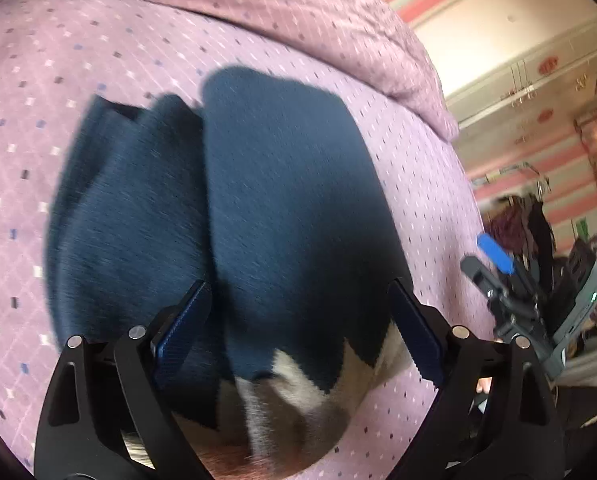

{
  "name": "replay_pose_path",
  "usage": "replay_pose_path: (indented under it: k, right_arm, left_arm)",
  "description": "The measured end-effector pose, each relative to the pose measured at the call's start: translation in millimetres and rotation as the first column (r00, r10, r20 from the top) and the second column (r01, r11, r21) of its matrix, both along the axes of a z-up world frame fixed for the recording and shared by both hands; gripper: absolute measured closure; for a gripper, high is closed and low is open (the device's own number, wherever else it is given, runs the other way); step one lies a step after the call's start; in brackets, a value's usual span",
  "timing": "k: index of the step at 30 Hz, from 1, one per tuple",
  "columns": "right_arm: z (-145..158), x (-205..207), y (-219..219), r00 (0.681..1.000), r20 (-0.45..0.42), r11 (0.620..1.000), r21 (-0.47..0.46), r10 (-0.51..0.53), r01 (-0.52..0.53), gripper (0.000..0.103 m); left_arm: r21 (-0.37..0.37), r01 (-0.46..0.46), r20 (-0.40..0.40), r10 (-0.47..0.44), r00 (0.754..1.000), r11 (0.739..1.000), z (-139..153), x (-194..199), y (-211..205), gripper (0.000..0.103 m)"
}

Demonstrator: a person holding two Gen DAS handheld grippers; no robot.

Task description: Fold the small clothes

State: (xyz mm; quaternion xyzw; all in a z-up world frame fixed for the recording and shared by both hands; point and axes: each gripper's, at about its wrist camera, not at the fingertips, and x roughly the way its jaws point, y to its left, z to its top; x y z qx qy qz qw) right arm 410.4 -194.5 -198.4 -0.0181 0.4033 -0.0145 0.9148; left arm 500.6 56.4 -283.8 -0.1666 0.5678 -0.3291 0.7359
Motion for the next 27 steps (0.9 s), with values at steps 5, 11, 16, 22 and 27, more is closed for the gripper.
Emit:
replay_pose_path:
  k: [5,11,16,22,27]
  right_arm:
    - [0.7,2.2,-11.3,1.0,-0.023,0.992,0.127,0.021,-0.018,0.021]
    - [-3.0,3.2,-20.5,0.997,-0.049,0.97,0.238,0.053,-0.04,0.021]
    - [-8.0,2.0,-18.8,0.994,-0.071,0.967,0.249,0.077,-0.057,0.021]
    - [-4.2,-2.3,-10.4,0.994,-0.058,0.976,0.207,0.088,-0.074,0.021]
    - [3.8,-2.6,1.6,0.993,-0.049,0.981,0.168,0.104,-0.094,0.021]
  left_arm:
    - [0.063,0.033,-0.032,-0.031,0.999,0.997,-24.9,-0.1,-13.8,0.014]
    - [-0.027,0.037,-0.046,-0.038,0.998,0.999,-28.8,4.3,-18.1,0.033]
    - [-0.009,-0.033,0.001,0.033,0.999,0.999,-24.9,-4.2,-5.9,0.069]
    - [0.225,-0.045,0.204,-0.002,0.979,0.973,21.8,-31.4,-28.3,0.082]
    - [0.392,-0.14,0.349,-0.006,0.937,0.909,68.5,-65.3,-28.9,0.083]
